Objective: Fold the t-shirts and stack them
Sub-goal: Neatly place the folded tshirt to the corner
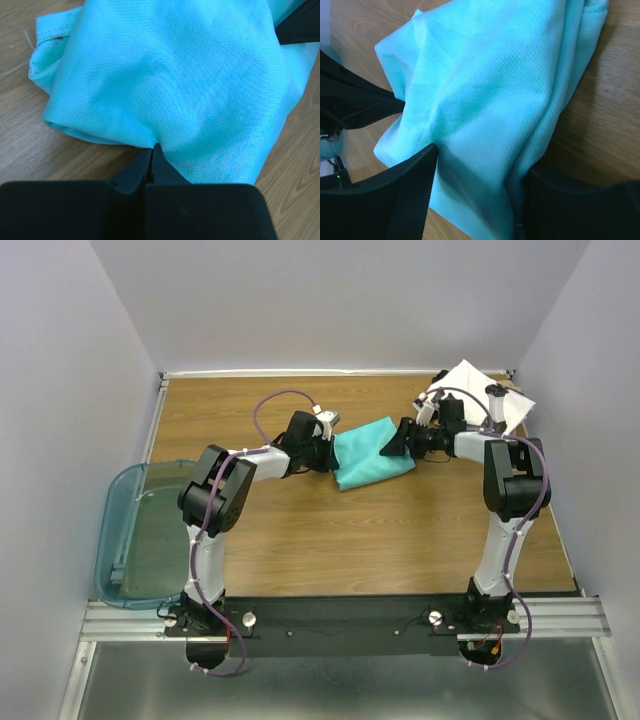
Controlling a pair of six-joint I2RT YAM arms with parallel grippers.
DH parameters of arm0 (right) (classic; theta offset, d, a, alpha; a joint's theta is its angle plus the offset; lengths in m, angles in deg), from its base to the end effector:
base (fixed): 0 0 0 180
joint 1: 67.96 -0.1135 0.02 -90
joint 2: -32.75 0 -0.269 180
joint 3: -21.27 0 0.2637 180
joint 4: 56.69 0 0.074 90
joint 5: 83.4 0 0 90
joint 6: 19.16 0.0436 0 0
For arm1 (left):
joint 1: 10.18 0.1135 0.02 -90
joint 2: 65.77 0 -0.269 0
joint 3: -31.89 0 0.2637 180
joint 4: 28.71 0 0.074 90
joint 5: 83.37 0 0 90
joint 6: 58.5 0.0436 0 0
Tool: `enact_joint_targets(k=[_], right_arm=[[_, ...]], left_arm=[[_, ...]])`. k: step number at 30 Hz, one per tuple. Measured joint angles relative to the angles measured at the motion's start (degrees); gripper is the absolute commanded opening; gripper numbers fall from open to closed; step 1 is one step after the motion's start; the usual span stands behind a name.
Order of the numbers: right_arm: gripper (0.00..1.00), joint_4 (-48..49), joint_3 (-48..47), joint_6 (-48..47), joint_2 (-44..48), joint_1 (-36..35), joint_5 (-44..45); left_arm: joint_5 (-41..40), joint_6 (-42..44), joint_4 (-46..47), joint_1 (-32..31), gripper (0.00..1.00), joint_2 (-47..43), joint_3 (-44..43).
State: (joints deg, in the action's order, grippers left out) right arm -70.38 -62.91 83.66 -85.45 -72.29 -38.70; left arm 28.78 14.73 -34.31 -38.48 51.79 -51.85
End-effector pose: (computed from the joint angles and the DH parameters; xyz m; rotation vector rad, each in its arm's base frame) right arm 0.4325 0.0638 0.1256 -0.2011 2.3343 1.0878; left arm 0.3901 -0.2287 0.1326 0.4487 2.2980 -0.8437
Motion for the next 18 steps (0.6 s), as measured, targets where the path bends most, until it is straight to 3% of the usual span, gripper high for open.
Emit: enact_joint_targets(k=[11, 12, 13, 15, 18], right_arm=[[0.10, -1.2, 1.1, 0.1, -0.4, -1.0, 2.5], [0.06, -1.2, 1.2, 0.2, -0.3, -1.0, 2.6], [0.01, -1.3, 1.4, 0.2, -0.1, -1.0, 3.0], [0.00, -1.6, 2.3, 0.3, 0.9, -1.0, 3.9], [0.01, -2.8, 3.7, 0.2, 3.0, -1.0, 5.6]], left_arm=[[0.0, 0.2, -0.3, -0.3, 0.03, 0.2, -0.3], [-0.1, 0.2, -0.3, -0.3, 0.19, 0.2, -0.3], [-0.2, 0.3, -0.4, -0.3, 0.28, 0.2, -0.3], [-0.5, -0.2, -0.5, -0.3, 0.45, 0.1, -0.4], [-1.1, -0.7, -1.0, -0.5, 0.58, -0.8, -0.2]])
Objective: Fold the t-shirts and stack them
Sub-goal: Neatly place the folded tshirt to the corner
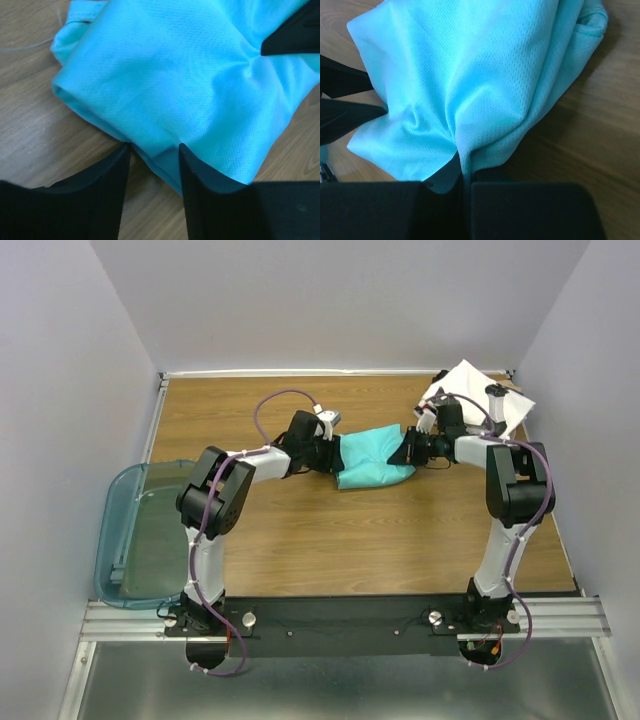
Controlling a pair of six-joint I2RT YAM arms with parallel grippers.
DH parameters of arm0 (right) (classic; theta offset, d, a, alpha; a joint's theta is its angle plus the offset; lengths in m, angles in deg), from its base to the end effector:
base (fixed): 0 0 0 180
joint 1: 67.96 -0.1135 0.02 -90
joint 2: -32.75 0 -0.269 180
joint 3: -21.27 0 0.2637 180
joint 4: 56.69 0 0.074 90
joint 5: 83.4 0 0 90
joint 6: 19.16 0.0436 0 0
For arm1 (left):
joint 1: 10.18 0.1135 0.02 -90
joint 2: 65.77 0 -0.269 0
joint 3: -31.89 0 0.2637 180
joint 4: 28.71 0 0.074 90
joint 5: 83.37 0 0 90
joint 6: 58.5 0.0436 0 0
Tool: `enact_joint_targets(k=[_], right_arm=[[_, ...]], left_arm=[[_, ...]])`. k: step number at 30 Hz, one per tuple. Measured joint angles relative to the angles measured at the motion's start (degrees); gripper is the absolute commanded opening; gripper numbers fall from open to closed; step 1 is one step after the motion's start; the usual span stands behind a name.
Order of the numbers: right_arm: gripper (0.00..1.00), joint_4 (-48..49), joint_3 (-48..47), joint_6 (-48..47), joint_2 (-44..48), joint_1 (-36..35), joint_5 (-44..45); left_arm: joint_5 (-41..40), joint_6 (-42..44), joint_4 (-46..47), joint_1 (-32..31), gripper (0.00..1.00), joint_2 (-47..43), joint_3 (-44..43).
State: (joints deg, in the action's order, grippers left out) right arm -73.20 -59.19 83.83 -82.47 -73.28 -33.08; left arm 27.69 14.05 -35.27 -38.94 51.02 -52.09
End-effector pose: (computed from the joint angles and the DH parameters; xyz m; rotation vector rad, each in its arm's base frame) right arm 0.4142 0.0665 0.1226 -0.1436 2.4225 0.9922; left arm 0.3883 -0.2310 0.1380 0.4342 2.3022 -0.8322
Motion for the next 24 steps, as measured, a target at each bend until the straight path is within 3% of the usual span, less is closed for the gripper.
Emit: enact_joint_targets(k=[11, 24], right_arm=[[0.00, -9.8, -2.2, -1.6, 10.6, -0.2, 11.2], [0.00, -16.1, -11.1, -2.6, 11.5, -0.3, 20.7]], left_arm=[[-5.3, -2.3, -5.3, 0.0, 0.65, -11.6, 6.2], [-3.8, -5.2, -5.5, 3.4, 0.65, -20.6, 6.1]])
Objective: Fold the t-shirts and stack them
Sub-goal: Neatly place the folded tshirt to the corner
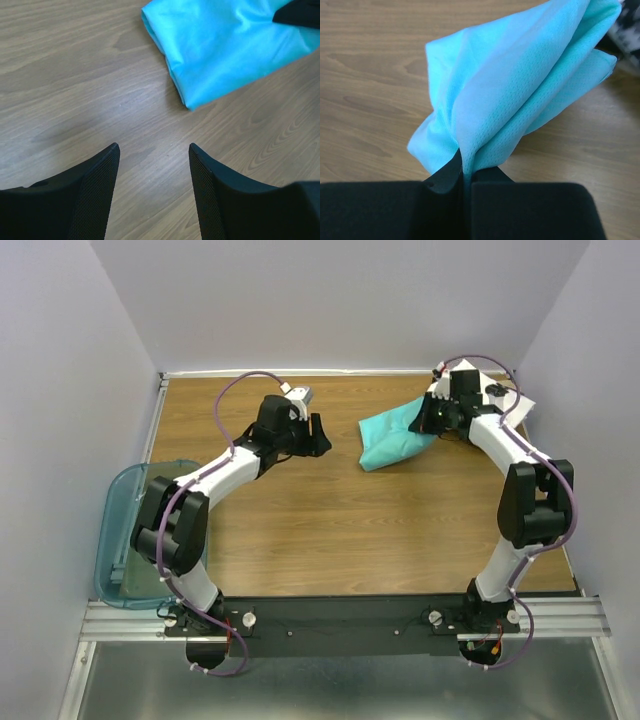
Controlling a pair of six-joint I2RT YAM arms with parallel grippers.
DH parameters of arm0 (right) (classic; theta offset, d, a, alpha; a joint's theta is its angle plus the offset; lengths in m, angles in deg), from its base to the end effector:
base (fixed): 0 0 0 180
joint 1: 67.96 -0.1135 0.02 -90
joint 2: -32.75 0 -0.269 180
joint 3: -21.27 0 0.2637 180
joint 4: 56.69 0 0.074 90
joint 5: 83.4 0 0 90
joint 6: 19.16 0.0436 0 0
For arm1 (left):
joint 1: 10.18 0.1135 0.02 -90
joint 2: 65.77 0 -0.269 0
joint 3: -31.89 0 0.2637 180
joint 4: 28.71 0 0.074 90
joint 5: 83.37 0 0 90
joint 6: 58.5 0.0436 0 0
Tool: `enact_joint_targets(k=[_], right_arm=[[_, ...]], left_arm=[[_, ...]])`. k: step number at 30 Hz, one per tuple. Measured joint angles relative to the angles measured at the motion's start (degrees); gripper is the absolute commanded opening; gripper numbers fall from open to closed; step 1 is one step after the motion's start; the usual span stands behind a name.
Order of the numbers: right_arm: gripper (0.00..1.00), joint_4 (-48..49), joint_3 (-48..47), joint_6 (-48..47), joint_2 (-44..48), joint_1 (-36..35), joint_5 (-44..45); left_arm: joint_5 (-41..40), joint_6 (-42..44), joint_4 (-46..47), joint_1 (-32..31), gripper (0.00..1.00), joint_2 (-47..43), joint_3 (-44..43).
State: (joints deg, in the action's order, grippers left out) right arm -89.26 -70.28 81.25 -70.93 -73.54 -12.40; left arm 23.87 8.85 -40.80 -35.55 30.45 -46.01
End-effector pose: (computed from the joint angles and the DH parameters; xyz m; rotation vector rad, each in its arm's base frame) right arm 0.4199 0.0553 0.2384 -0.0650 2.3570 0.5263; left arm 0.3552 -0.1827 0.2395 0.2403 2.1696 -0.8078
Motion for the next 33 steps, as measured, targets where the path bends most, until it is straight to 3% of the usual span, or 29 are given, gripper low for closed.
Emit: enact_joint_targets(k=[12, 27, 33], right_arm=[[0.01, -1.0, -20.5, -1.1, -8.8, 0.0, 5.4], [0.00, -5.7, -53.4, -1.3, -23.5, 1.0, 7.6], [0.00, -5.9, -56.2, -1.0, -23.4, 5.7, 5.8]], left_arm=[[6.8, -1.6, -1.2, 3.6, 0.65, 1.2, -4.5], [12.0, -1.9, -13.4, 4.3, 0.65, 11.4, -17.9], [12.0, -2.7, -15.1, 4.5, 0.65, 12.3, -20.2]])
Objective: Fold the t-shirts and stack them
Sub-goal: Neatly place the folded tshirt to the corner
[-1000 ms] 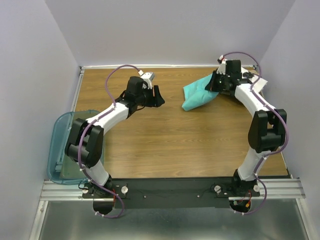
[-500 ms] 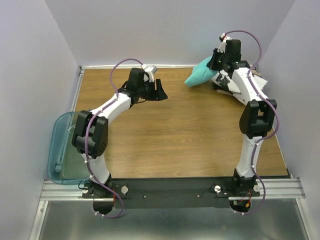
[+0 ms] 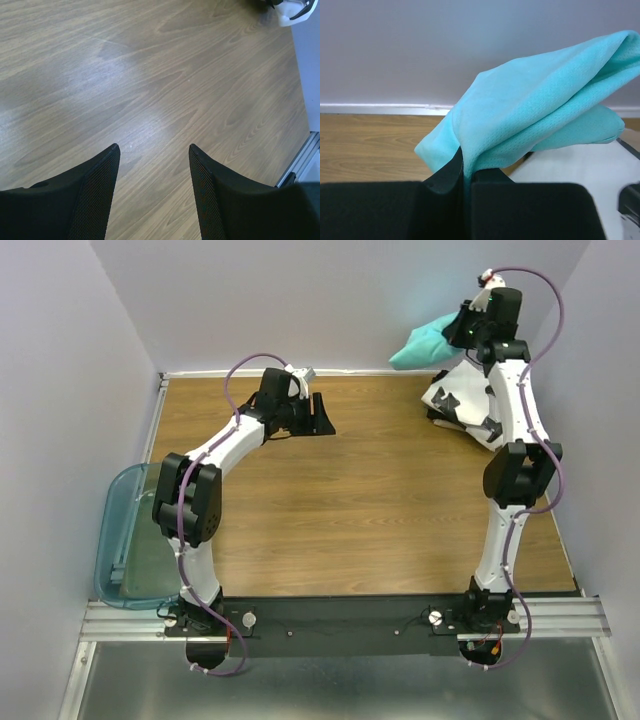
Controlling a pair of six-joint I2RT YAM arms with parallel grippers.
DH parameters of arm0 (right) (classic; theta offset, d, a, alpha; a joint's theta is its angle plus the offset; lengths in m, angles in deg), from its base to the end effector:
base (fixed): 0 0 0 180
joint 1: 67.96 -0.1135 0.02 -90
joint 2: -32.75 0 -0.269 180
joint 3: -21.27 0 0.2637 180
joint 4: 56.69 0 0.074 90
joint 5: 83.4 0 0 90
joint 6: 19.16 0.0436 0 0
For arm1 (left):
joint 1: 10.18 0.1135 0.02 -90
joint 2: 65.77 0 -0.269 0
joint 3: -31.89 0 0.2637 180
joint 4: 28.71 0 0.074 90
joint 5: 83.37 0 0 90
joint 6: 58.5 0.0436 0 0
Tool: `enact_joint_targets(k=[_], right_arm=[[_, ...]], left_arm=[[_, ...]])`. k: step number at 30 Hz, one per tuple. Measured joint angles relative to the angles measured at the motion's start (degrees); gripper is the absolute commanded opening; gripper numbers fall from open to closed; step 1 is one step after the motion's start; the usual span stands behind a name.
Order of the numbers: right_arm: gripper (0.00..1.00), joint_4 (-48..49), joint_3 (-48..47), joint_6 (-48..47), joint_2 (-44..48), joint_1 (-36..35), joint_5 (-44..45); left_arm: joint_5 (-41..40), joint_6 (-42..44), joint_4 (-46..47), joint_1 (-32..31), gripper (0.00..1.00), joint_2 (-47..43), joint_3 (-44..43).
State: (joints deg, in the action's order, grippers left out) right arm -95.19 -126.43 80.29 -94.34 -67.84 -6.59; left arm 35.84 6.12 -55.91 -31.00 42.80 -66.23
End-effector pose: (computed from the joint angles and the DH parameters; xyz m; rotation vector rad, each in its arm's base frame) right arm 0.5399 0.0088 0.3851 -0.0009 1.8876 0.3281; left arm 0.4165 -0.1812 0.2522 0.2029 2.3108 -0.9952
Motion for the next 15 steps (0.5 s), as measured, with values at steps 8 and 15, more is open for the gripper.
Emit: enact_joint_targets(k=[8, 15], right_arm=[[0.00, -0.3, 11.2, -0.6, 4.0, 5.7, -0.2], [0.01, -1.0, 21.5, -2.1, 7.0, 6.0, 3.1]], left_arm=[[0.4, -1.1, -0.7, 0.1, 0.65, 2.3, -2.0], [0.4, -1.1, -2.5, 0.1, 0.65, 3.9, -4.6]])
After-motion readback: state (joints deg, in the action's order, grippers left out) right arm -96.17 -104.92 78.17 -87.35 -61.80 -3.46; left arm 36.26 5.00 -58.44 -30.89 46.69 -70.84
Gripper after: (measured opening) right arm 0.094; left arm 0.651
